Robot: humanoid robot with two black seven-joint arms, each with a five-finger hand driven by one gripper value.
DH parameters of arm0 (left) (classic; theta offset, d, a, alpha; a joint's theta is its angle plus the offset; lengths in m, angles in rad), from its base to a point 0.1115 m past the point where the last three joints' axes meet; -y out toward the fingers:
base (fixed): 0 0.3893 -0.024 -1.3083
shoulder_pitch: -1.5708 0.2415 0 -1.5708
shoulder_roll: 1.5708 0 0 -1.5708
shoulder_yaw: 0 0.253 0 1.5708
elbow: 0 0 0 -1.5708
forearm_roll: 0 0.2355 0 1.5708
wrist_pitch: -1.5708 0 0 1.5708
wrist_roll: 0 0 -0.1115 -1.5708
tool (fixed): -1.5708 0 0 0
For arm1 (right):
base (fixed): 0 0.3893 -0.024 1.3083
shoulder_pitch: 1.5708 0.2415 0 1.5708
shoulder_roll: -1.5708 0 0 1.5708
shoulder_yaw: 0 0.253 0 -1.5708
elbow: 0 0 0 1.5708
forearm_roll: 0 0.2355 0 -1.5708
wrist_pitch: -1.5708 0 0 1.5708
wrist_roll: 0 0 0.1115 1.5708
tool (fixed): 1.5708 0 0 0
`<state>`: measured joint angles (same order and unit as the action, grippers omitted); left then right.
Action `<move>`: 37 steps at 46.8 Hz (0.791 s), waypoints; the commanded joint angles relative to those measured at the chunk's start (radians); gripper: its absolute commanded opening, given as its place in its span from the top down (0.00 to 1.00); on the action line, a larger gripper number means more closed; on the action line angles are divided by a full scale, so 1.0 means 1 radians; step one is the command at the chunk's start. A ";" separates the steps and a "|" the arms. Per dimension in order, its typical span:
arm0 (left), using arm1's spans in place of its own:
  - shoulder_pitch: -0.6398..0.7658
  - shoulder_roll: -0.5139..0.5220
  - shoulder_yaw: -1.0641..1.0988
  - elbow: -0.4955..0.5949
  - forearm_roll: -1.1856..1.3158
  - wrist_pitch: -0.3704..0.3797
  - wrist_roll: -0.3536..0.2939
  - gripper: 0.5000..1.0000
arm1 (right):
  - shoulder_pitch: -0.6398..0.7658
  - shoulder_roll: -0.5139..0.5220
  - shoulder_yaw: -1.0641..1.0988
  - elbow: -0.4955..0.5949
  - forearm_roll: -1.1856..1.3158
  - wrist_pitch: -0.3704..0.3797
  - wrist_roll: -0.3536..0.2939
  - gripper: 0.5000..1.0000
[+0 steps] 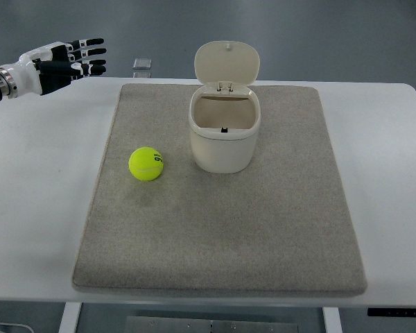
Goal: Put tennis ball into box with left hand
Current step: 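Move the left hand forward over the mat toward the tennis ball, then lower the left hand onto the yellow tennis ball and close fingers around it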
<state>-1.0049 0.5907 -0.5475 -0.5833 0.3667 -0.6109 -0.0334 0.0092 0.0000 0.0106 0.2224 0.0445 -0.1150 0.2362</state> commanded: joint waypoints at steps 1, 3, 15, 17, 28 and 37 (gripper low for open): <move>0.005 0.032 0.004 -0.050 0.107 0.000 -0.052 0.02 | 0.000 0.000 0.000 0.000 0.000 0.000 0.000 0.12; 0.006 0.043 0.005 -0.070 0.155 0.000 -0.082 0.02 | 0.000 0.000 0.000 0.000 0.000 0.000 0.000 0.12; 0.011 0.090 0.015 -0.156 0.409 0.000 -0.220 0.02 | 0.000 0.000 0.000 0.000 0.000 0.000 0.000 0.12; 0.011 0.093 0.015 -0.167 0.445 0.000 -0.230 0.02 | 0.000 0.000 0.000 0.000 0.000 0.000 0.000 0.12; 0.000 0.103 0.015 -0.200 0.633 0.000 -0.278 0.02 | 0.000 0.000 0.000 0.000 0.000 0.000 0.000 0.12; 0.006 0.146 0.067 -0.328 0.800 0.028 -0.361 0.02 | 0.000 0.000 0.000 0.000 0.000 0.000 0.000 0.12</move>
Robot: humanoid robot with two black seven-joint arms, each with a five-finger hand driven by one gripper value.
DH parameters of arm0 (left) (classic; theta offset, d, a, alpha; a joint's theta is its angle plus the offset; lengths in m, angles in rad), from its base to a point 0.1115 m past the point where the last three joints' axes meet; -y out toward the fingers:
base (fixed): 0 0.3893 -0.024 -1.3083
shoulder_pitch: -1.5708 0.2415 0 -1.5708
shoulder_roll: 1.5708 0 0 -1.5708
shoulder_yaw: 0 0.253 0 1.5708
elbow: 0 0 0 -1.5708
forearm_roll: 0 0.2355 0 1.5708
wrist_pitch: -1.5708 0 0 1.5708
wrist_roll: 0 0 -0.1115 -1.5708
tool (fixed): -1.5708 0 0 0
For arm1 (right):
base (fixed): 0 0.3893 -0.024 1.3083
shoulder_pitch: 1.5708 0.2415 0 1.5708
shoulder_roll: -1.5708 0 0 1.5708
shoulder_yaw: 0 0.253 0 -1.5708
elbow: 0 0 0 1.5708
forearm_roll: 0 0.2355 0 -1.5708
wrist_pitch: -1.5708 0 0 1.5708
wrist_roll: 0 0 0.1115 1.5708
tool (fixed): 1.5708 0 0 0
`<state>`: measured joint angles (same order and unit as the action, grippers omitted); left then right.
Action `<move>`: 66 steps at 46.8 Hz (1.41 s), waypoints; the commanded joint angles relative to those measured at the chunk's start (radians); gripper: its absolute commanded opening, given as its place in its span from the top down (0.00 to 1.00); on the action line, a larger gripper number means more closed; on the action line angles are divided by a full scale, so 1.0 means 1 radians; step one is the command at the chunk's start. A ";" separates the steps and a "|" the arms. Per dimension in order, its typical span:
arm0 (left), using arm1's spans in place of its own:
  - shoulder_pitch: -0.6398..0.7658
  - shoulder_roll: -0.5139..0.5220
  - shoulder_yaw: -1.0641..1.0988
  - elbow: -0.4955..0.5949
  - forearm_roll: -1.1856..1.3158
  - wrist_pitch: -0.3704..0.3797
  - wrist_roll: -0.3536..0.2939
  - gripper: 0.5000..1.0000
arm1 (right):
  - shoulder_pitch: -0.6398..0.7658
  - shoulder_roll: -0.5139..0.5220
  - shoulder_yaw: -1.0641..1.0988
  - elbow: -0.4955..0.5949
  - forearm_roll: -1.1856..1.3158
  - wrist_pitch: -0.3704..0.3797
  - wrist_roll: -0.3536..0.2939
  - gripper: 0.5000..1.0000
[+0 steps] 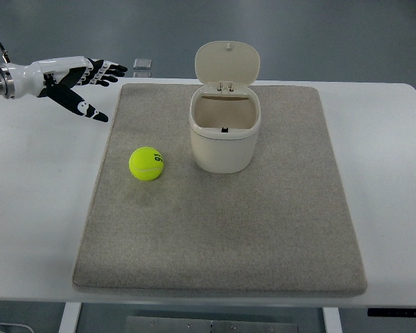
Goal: Put tennis ball into box with left hand
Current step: 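Lower the left hand onto the yellow tennis ball and close fingers around it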
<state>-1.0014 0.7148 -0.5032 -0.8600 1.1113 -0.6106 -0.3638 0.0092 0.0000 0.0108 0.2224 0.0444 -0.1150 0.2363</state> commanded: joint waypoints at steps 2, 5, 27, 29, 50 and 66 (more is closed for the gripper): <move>0.006 0.034 0.044 -0.086 0.090 0.080 -0.046 0.02 | 0.000 0.000 0.000 0.000 0.000 0.000 0.000 0.12; 0.010 0.049 0.083 -0.134 0.142 0.172 -0.069 0.02 | 0.000 0.000 0.000 0.000 0.000 0.000 0.000 0.12; 0.006 0.041 0.173 -0.263 0.478 0.354 -0.089 0.03 | 0.000 0.000 0.000 0.000 0.002 0.000 0.000 0.12; 0.004 0.035 0.172 -0.264 0.501 0.356 -0.089 0.03 | 0.000 0.000 0.000 0.000 0.000 0.000 0.000 0.12; 0.010 0.034 0.173 -0.338 0.588 0.359 -0.089 0.05 | 0.000 0.000 0.000 0.000 0.002 0.000 0.000 0.12; 0.010 0.006 0.193 -0.337 0.611 0.367 -0.089 0.13 | 0.000 0.000 0.000 0.000 0.002 0.000 0.000 0.12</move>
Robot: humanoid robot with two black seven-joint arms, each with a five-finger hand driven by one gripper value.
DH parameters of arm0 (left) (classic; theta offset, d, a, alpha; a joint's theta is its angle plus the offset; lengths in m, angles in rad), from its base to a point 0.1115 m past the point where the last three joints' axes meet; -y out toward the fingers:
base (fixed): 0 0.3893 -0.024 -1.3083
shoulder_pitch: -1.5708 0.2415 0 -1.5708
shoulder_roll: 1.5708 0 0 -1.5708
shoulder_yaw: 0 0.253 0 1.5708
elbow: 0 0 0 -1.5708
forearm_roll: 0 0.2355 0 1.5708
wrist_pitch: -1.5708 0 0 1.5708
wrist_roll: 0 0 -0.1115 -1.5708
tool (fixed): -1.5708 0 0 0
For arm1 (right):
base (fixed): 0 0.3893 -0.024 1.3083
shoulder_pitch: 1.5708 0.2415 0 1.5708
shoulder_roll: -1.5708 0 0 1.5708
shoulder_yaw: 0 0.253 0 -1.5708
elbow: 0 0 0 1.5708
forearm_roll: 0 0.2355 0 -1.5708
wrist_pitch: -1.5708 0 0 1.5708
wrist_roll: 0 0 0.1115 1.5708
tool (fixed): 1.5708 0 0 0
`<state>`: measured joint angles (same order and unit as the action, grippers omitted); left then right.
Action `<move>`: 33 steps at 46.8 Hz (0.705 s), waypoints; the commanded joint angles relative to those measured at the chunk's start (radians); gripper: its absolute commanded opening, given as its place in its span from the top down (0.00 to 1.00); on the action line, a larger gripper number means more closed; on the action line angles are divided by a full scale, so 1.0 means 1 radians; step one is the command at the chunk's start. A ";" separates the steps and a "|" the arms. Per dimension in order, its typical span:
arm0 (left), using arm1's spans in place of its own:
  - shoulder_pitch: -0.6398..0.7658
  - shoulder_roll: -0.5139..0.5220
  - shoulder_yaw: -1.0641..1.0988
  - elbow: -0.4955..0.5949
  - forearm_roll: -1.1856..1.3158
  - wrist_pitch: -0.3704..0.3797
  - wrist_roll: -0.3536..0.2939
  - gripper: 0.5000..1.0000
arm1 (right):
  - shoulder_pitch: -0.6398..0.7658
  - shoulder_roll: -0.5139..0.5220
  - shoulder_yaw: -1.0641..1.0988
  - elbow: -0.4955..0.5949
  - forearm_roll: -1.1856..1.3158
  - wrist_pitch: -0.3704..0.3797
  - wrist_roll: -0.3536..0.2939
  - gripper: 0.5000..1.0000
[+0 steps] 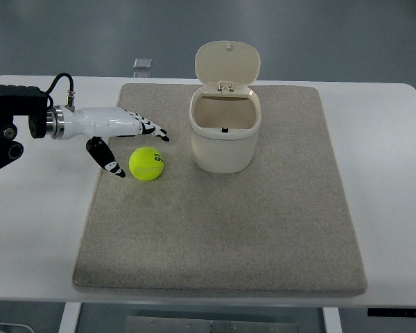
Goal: Put tennis ball into box with left hand
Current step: 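Lower the left hand onto the yellow tennis ball and close fingers around it, then lift the ball with the left hand and carry it over the cream bin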
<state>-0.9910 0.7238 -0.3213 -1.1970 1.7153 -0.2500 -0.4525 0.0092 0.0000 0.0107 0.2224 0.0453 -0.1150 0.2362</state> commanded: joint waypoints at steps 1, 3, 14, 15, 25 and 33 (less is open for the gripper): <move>0.000 -0.003 0.016 0.001 0.007 0.011 0.000 0.15 | 0.000 0.000 0.000 0.000 -0.001 0.000 0.000 0.12; -0.001 -0.004 0.027 0.001 0.013 0.017 0.000 0.20 | 0.000 0.000 0.000 0.000 0.001 0.000 0.000 0.12; 0.000 -0.006 0.036 0.001 0.055 0.066 0.000 0.38 | 0.000 0.000 0.000 0.000 -0.001 0.000 0.000 0.12; 0.000 -0.006 0.036 0.001 0.055 0.072 0.000 0.41 | 0.000 0.000 0.000 0.000 -0.001 0.000 0.000 0.12; 0.014 -0.020 0.038 0.002 0.058 0.092 0.000 0.51 | 0.000 0.000 0.000 0.000 -0.001 0.000 0.000 0.12; 0.014 -0.020 0.038 0.002 0.066 0.092 0.000 0.62 | 0.000 0.000 0.000 0.000 -0.001 0.000 0.000 0.12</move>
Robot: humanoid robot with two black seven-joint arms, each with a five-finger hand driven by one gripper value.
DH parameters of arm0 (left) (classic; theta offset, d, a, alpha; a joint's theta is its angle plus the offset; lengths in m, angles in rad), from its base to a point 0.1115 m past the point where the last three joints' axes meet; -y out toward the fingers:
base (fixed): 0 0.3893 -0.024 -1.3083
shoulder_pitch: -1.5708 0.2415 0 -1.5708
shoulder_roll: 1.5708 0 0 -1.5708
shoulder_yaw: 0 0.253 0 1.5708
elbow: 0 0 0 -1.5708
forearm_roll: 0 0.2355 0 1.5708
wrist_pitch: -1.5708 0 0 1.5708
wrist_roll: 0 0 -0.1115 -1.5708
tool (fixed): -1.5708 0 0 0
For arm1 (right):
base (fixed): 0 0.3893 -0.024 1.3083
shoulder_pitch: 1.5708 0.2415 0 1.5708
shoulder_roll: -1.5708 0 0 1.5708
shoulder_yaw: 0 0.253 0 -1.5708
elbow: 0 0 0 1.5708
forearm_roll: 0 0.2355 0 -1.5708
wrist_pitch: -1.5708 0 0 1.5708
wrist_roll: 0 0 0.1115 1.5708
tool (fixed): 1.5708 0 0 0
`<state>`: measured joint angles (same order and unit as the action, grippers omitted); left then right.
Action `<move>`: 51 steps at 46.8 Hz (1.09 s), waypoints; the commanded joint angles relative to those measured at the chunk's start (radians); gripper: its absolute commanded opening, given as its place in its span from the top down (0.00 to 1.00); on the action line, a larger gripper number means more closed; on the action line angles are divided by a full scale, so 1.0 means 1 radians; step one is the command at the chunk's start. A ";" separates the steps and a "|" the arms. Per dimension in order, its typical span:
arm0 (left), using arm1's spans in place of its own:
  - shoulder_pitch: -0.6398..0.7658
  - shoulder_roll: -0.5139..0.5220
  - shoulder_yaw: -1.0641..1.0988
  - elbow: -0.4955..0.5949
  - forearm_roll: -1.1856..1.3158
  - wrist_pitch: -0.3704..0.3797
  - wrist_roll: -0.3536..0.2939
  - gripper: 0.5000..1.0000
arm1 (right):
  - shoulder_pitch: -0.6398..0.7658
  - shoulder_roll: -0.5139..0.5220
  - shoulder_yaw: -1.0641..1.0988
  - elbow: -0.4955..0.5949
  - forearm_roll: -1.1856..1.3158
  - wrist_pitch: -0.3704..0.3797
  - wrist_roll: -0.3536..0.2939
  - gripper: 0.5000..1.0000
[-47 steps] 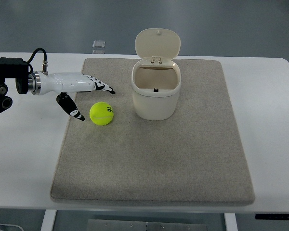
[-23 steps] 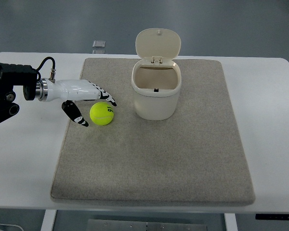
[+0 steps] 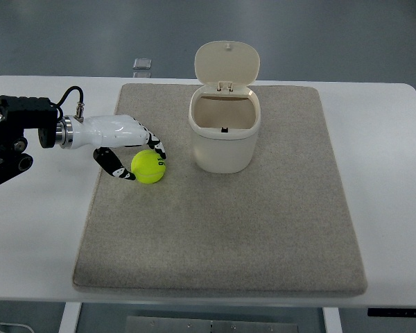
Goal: Put tennis ball into box with left hand
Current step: 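Lift the ball with the left hand and carry it over the cream bin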
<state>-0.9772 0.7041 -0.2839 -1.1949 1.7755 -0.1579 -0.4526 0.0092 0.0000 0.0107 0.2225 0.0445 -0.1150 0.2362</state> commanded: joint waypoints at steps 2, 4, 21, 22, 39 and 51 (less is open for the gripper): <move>-0.001 0.000 -0.001 0.000 0.013 0.000 0.000 0.76 | 0.000 0.000 0.000 0.000 0.000 0.000 0.000 0.12; -0.001 0.000 -0.001 -0.002 0.019 0.000 0.000 0.83 | 0.000 0.000 0.000 0.000 0.000 0.000 0.000 0.12; -0.049 0.054 -0.015 -0.044 0.021 0.158 -0.058 1.00 | 0.000 0.000 0.000 0.000 0.000 0.000 0.000 0.12; -0.058 0.063 -0.017 -0.055 0.021 0.164 -0.061 1.00 | 0.000 0.000 0.000 0.000 0.000 0.000 0.000 0.12; -0.190 0.106 -0.005 -0.150 0.019 0.350 -0.067 1.00 | 0.000 0.000 0.000 0.000 0.000 0.000 0.000 0.12; -0.239 0.063 0.009 -0.152 0.024 0.345 -0.066 1.00 | 0.000 0.000 0.000 0.000 0.000 0.000 0.000 0.12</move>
<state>-1.2039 0.7837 -0.2833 -1.3470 1.7976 0.1896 -0.5187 0.0092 0.0000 0.0107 0.2225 0.0445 -0.1150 0.2362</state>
